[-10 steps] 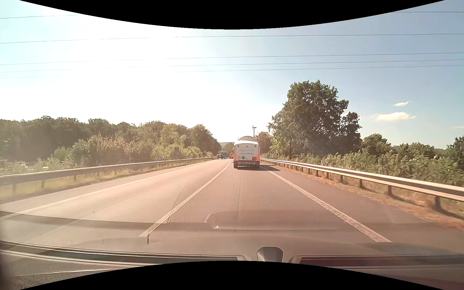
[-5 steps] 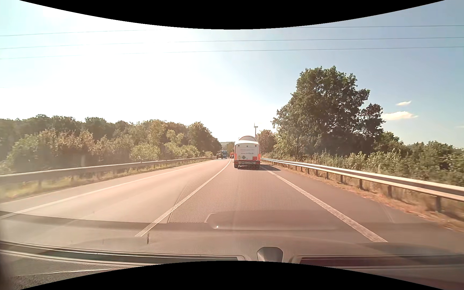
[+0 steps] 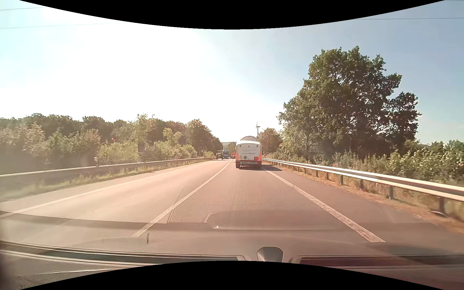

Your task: Follow the waypoints while adhering to traffic rules and regulations

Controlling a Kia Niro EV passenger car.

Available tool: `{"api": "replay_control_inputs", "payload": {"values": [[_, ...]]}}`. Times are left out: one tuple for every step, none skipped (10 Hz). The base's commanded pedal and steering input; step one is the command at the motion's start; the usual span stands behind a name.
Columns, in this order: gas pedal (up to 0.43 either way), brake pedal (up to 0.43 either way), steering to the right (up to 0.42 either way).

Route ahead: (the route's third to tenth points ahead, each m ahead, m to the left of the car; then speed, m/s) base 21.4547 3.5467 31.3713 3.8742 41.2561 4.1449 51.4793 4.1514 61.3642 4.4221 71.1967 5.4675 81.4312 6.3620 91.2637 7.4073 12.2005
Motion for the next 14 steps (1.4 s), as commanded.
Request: {"api": "replay_control_inputs", "payload": {"values": [[0.0, 0.006, -0.004], [0.0, 0.006, -0.004], [0.0, 0.006, -0.004], [0.0, 0.006, -0.004], [0.0, 0.006, -0.003], [0.0, 0.006, 0.001], [0.0, 0.006, 0.004], [0.0, 0.006, 0.01], [0.0, 0.006, 0.015], [0.0, 0.006, 0.015], [0.028, 0.006, 0.015], [0.047, 0.006, 0.015], [0.079, 0.006, 0.015], [0.087, 0.006, 0.015]]}}
